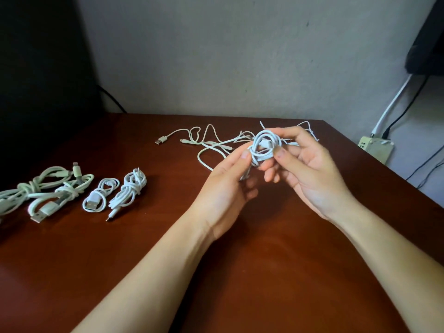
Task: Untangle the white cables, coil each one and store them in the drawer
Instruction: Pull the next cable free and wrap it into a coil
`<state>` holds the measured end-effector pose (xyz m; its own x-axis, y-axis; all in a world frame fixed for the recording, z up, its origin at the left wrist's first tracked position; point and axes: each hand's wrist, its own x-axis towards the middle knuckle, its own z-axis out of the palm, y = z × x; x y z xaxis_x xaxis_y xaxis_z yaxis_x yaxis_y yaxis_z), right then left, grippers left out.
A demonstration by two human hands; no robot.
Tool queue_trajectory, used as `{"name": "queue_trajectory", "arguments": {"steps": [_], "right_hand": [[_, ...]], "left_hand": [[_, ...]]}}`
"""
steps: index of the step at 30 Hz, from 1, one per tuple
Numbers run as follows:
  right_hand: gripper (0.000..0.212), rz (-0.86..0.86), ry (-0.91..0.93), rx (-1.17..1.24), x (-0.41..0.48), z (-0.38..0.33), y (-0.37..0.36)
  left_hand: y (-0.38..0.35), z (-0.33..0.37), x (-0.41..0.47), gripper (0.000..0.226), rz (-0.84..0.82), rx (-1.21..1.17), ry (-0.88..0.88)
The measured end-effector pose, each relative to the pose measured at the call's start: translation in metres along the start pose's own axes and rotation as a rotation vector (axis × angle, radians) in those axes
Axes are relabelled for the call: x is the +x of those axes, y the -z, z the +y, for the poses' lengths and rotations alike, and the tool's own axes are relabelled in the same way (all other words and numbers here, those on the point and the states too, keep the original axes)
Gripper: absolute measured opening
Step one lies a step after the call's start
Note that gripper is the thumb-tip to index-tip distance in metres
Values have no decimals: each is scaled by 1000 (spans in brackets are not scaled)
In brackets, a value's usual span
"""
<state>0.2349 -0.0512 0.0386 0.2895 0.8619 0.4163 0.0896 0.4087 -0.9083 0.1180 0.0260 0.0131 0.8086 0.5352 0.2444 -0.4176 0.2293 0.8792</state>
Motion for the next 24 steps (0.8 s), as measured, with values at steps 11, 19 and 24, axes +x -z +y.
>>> {"name": "queue_trajectory", "arguments": {"steps": [11,19,24], "right_hand": [[17,129,-146,-66,3,4,2],[13,86,-181,-68,2,8,1],[11,76,-175,-23,1,7,-2]], "left_hand": [[-10,-6,0,19,289,366,-13],[0,-6,0,19,209,472,-67],[7,-6,2,19,144,347,-15]]}}
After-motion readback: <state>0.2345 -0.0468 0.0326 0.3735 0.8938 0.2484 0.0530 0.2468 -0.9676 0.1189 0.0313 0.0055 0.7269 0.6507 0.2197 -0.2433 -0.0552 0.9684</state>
